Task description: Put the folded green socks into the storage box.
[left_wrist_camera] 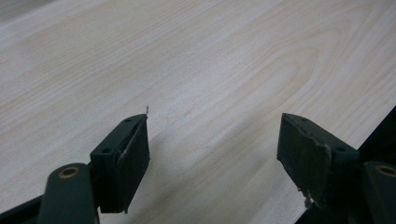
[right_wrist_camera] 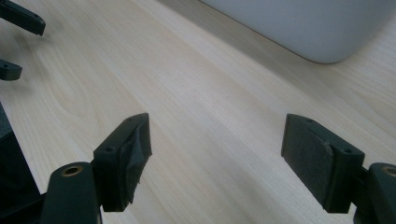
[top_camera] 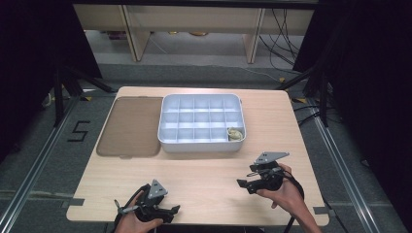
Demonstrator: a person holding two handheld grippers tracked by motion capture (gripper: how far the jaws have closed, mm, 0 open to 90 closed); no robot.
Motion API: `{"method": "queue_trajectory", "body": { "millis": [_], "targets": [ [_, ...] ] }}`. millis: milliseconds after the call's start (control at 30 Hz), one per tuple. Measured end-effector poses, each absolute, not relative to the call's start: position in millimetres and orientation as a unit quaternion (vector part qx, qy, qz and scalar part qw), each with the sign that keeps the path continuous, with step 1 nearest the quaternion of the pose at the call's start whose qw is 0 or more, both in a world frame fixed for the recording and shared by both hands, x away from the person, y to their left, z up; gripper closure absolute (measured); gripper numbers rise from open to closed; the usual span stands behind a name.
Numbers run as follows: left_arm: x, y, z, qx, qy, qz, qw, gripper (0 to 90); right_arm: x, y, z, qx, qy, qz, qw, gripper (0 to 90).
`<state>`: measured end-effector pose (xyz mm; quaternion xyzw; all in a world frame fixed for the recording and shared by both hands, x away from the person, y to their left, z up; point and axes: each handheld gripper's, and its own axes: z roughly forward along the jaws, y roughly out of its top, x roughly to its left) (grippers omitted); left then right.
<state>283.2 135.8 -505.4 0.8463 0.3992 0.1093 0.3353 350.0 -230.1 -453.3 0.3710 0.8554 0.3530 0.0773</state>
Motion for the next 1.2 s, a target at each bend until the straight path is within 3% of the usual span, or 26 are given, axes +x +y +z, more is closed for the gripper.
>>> {"method": "queue_trajectory", "body": {
  "millis": [767,1200],
  "targets": [
    [283,136,-506,0.846,0.403,0.107,0.333,24.5,325,-235,-468,0.376,0.850,0.362,0.071,21.7],
    [283,136,-506,0.844,0.401,0.109,0.339,24.5,309,-248,-477,0.367,0.838,0.393,0.093,18.7]
  ]
}}
